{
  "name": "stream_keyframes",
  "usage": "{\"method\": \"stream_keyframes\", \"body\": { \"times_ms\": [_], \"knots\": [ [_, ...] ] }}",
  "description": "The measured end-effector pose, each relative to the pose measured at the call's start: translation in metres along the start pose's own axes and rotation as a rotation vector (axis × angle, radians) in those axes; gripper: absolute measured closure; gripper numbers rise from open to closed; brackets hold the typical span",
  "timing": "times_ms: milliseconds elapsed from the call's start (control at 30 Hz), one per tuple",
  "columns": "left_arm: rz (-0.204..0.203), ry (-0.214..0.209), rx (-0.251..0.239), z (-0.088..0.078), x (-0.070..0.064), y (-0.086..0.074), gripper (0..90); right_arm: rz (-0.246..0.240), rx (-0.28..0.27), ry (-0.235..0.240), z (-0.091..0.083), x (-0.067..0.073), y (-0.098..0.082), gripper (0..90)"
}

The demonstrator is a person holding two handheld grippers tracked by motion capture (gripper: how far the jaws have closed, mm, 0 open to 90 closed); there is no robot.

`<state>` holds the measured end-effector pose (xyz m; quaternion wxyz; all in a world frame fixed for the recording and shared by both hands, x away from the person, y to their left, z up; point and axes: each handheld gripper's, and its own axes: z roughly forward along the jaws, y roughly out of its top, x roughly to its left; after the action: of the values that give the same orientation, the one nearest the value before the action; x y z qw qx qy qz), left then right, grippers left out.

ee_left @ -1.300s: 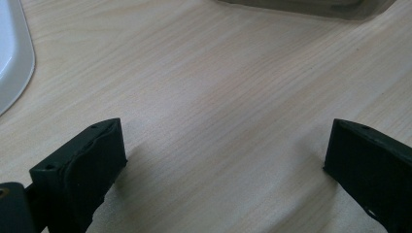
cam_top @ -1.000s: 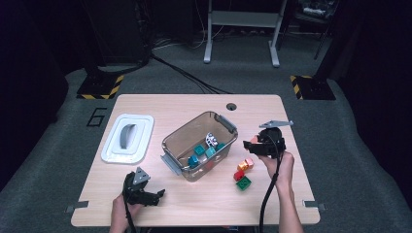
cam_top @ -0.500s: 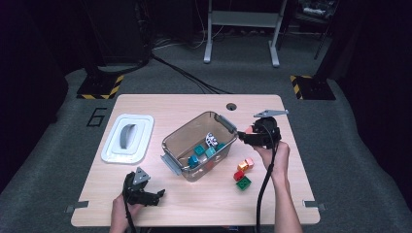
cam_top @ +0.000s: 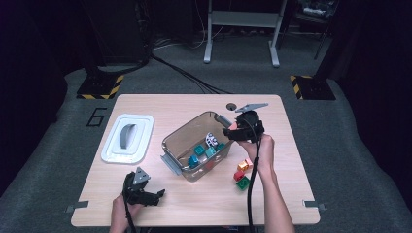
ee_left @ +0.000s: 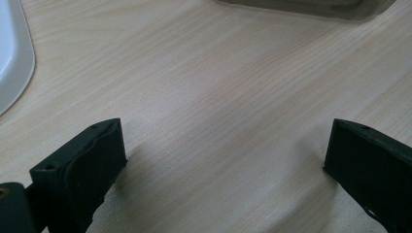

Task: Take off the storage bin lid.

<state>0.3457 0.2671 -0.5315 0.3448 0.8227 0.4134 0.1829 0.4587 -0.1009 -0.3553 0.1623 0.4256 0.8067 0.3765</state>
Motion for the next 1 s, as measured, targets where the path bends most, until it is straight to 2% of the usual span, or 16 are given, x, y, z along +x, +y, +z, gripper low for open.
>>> {"method": "stream_keyframes", "body": {
  "times_ms": [567,800,1000],
  "knots": [
    [0.0,0.0,0.0,0.0,0.0,0.0,1.2,-0.064,0.132,0.01,0.034,0.021,-0.005,43.7],
    [0.001,0.0,0.0,0.0,0.0,0.0,1.2,-0.079,0.17,0.012,0.037,0.025,-0.006,43.5],
    [0.0,0.0,0.0,0.0,0.0,0.0,1.2,-0.086,0.168,0.005,0.035,0.027,-0.007,40.9]
  ]
}}
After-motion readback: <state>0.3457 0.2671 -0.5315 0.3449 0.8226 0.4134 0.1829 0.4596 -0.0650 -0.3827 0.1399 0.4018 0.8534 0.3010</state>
